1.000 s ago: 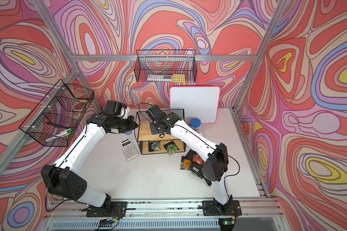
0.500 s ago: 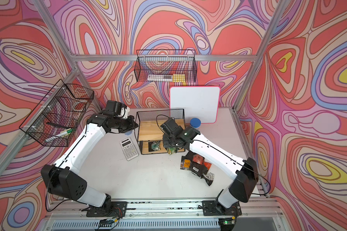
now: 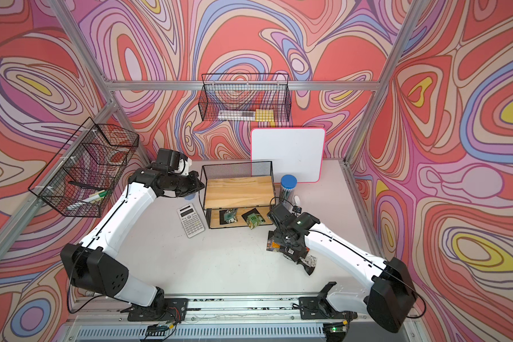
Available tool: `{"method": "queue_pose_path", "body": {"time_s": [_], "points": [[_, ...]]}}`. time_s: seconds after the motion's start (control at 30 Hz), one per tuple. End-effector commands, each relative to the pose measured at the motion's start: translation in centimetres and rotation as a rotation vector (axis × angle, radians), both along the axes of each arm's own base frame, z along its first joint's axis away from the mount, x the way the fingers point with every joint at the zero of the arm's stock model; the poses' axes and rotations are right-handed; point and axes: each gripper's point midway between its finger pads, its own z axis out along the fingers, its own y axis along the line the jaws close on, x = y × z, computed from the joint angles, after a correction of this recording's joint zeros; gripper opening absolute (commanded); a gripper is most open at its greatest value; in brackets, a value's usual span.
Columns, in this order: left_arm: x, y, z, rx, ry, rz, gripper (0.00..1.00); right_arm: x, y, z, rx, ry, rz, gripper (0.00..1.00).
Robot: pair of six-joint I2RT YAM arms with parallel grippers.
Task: Remove the tea bags from the shelf
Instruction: Place the tea bag at the center of the board.
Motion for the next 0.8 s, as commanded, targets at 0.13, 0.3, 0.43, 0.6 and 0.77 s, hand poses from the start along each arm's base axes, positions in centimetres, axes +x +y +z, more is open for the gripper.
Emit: {"method": "queue_pose_path", "body": {"time_s": [0.13, 0.3, 0.43, 0.6, 0.77], "points": [[0.2, 0.0, 0.9, -0.021, -0.026, 0.015, 0.0, 0.2, -2.6, -2.7, 0.025, 0.055, -0.158, 0.0], [0.2, -0.1, 1.0, -0.027, -0.027, 0.012, 0.0, 0.4, -2.3, -3.9, 0.01, 0.094, -0.158, 0.06], [0.2, 0.0, 0.9, -0.025, -0.026, 0.013, 0.0, 0.3, -2.2, -4.2, 0.021, 0.095, -0.161, 0.22], [0.2, 0.0, 0.9, -0.025, -0.025, 0.013, 0.0, 0.5, -1.7, -3.7, 0.051, 0.082, -0.161, 0.37], [0.3, -0.1, 1.0, -0.028, -0.026, 0.013, 0.0, 0.8, -1.2, -3.0, 0.076, 0.069, -0.15, 0.45]]}}
